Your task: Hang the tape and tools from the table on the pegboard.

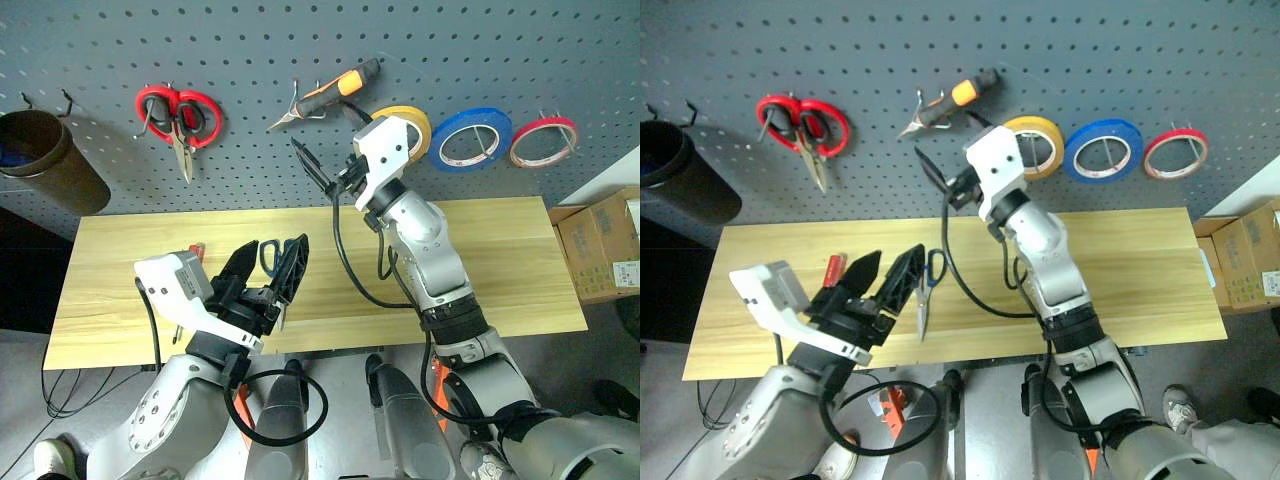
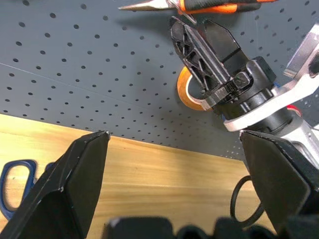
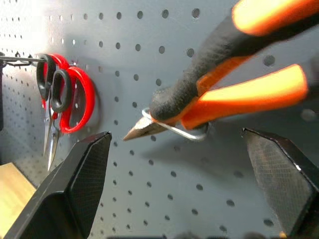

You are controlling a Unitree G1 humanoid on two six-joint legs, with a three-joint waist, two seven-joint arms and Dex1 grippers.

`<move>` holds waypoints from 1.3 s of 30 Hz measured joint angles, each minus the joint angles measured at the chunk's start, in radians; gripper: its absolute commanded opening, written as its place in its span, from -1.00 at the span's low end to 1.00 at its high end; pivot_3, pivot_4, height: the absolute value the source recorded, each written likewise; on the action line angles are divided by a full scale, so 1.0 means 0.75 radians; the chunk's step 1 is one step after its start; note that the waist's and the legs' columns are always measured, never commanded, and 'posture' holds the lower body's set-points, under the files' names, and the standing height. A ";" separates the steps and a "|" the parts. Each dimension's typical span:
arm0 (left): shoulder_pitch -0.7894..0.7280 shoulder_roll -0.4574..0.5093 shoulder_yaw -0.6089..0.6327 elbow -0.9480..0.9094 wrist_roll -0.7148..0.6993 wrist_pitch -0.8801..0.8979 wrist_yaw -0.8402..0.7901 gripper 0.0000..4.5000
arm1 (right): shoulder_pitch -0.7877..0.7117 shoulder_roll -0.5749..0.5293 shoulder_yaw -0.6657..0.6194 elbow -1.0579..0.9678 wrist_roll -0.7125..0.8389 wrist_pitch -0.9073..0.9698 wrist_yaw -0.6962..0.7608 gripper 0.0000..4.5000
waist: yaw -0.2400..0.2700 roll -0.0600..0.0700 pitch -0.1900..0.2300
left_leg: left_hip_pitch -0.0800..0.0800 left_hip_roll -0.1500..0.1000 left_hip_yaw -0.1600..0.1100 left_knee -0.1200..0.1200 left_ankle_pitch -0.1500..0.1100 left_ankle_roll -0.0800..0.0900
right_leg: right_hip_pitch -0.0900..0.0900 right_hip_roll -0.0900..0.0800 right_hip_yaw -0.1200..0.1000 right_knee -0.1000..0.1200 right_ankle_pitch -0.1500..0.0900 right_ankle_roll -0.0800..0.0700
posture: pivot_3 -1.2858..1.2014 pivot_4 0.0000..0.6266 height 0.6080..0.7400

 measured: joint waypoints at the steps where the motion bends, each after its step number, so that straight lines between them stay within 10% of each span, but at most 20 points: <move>1: -0.004 -0.006 0.001 0.000 0.001 0.010 0.000 1.00 | 0.023 -0.009 0.000 -0.039 0.015 0.030 0.014 0.99 | 0.000 0.000 0.000 | 0.000 0.000 0.000 0.000 0.000 0.000 | 0.000 0.000 0.000 0.000 0.000 0.000 | 0.09 0.37 1.00; 22: -0.044 -0.229 -0.207 0.253 0.858 0.417 0.020 1.00 | 0.393 -0.522 -0.069 -0.789 0.636 0.914 0.380 0.99 | -0.005 0.000 0.001 | -0.001 -0.001 0.004 0.001 0.000 0.000 | 0.000 0.001 0.003 -0.002 -0.004 0.007 | 0.04 0.44 1.00; 39: -0.172 -0.514 -0.047 0.758 1.066 0.666 -0.113 1.00 | 0.509 -0.661 0.001 -0.900 0.757 0.916 0.555 0.99 | -0.014 -0.001 0.002 | -0.001 0.000 0.003 0.002 0.000 0.000 | 0.000 0.002 0.003 0.000 -0.003 0.008 | 0.02 0.51 1.00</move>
